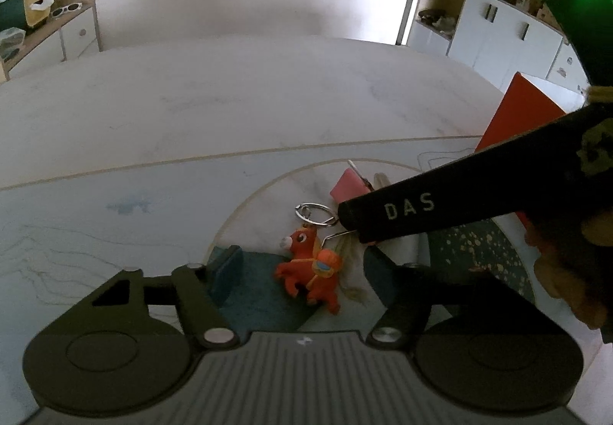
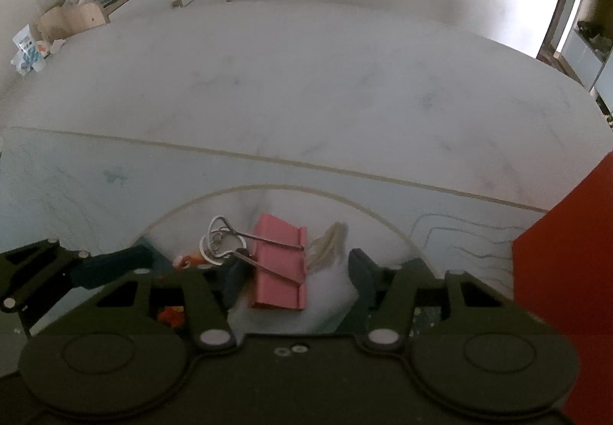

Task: Organize rigid objects
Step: 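Grasp the orange horse keychain with left tool while right tool grasps the pink binder clip, then carry keychain and binder clip over the red box and lower them inside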

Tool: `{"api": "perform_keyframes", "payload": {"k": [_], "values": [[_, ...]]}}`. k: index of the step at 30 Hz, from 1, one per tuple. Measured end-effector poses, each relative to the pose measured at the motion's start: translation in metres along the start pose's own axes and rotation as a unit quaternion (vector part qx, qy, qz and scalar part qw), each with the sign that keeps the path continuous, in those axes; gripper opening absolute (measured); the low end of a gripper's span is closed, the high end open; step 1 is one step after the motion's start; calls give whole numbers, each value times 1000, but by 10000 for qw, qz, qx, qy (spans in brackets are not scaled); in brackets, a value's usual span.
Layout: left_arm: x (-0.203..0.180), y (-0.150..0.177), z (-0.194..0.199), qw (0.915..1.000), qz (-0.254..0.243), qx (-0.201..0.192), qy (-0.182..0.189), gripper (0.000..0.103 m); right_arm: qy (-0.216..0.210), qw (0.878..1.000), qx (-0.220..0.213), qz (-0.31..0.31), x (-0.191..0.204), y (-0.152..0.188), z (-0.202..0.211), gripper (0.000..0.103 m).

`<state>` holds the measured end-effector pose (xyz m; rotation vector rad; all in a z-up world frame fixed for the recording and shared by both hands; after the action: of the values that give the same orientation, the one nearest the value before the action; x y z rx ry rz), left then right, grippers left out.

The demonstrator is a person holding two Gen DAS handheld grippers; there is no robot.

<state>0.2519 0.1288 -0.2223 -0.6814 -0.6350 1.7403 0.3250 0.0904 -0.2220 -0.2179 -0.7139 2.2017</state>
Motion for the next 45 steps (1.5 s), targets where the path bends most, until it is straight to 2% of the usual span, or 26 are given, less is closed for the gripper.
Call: {"api": "perform_keyframes", "payload": {"k": [1,4,7,8,12,24,29,39,45], "values": [[0,0,0,10000,-28,-7,-2,62,5,10000,-8,20,1,0,0,54],[0,-1,-1,10000,-6,10,32,60,-5,10000,-22,73,2,-1,0,47],[-1,-2,-1,10000,42,25,36,50,-5,9999,-52,127,4,-1,2,33],[-1,-2,0,10000,28,27,10,46,-18,9999,-60,145,5,0,2,31],[-2,-2,1,10000,-15,45,25,40,34,9998,-116,163,2,1,4,31],[4,-6,11,9995,258,132,143,39,24,9995,-293,-90,-11,9,38,31],[3,-10,20,9991,337,122,236,39,-8,9997,-196,-157,-11,11,50,31],[-4,-20,48,9987,381,-14,324,39,-207,9986,-361,-329,-23,26,106,31],[-17,-28,68,9992,225,-65,326,39,-229,9970,-564,-484,-40,29,138,31]]}}
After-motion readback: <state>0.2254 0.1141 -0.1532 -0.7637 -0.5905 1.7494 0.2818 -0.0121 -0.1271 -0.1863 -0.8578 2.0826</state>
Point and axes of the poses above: each gripper's, at about its wrist camera, not at the fingertips, and z roughly against the way its jaws point, x to its left, y to its underside, the point moved 7 cm from there along -z, roughly the way its jaws point, and after that the axes turned 3 degrees about -x, right-handed, at the moved point
